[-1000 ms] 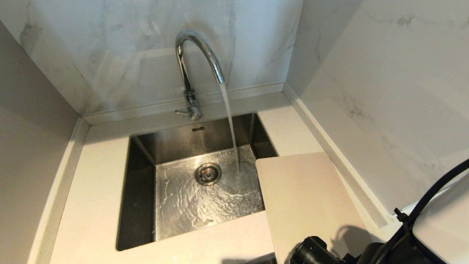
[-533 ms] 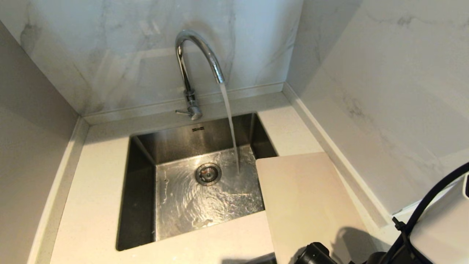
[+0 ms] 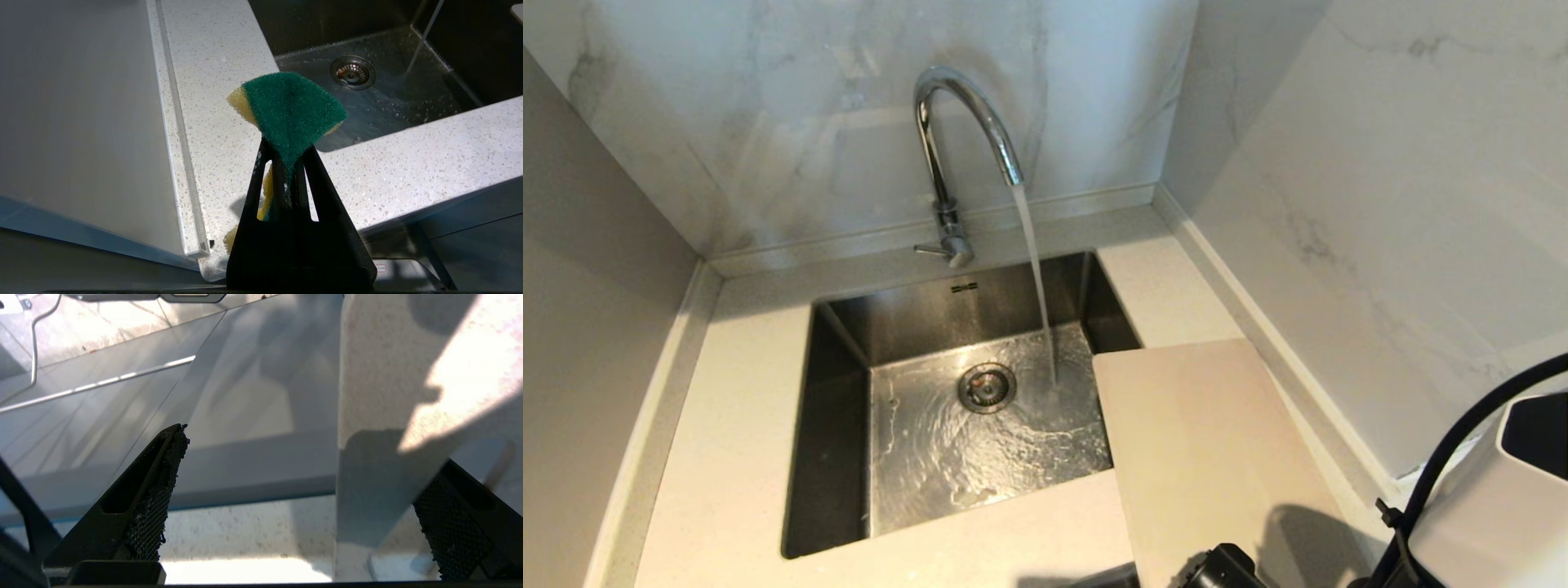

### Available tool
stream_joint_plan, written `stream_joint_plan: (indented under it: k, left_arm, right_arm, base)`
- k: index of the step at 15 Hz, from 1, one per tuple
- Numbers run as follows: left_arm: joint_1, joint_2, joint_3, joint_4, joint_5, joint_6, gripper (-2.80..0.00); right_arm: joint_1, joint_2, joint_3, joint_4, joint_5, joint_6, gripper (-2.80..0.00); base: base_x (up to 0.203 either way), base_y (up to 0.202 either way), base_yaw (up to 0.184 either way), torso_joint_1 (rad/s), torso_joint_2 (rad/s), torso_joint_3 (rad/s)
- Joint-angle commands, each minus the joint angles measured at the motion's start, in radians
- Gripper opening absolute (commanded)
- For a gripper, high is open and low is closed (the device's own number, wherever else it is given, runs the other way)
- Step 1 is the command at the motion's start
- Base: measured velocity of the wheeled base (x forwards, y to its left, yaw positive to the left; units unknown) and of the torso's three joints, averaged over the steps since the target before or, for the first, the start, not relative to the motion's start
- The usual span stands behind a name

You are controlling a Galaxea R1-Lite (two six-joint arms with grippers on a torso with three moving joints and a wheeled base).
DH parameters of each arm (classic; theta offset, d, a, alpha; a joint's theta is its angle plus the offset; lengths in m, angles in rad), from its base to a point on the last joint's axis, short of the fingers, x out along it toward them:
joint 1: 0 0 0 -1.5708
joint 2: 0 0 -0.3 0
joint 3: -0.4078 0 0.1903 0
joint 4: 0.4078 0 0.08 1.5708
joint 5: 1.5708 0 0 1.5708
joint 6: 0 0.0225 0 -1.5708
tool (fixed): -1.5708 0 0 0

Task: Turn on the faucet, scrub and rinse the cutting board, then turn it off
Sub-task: Pick up the cutting board

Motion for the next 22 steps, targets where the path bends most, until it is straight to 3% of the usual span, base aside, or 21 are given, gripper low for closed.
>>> stream_joint_plan:
  k: [1,5,16,22]
  left_arm:
    - [0.000,0.000,0.000,0.000,0.000,0.000,-2.80]
    - [0.000,0.000,0.000,0.000,0.000,0.000,-2.80]
    - [0.000,0.000,0.000,0.000,0.000,0.000,-2.80]
    - [0.000,0.000,0.000,0.000,0.000,0.000,-2.80]
  right_arm:
    - [0.000,0.042,0.029,-0.070,-0.002,0.004,0.00]
    - [0.000,0.110,0.090,-0.233,-0.007,0.006,0.00]
    - [-0.001,0.151,0.078,-0.241,-0.017,0.000,0.00]
    - [-0.001,0.189,0.088,-0.317,-0.026,0.004,0.00]
  base:
    - [0.000,0.000,0.000,0.000,0.00,0.000]
    - [0.000,0.000,0.000,0.000,0.00,0.000]
    - [0.000,0.000,0.000,0.000,0.00,0.000]
    - [0.000,0.000,0.000,0.000,0.00,0.000]
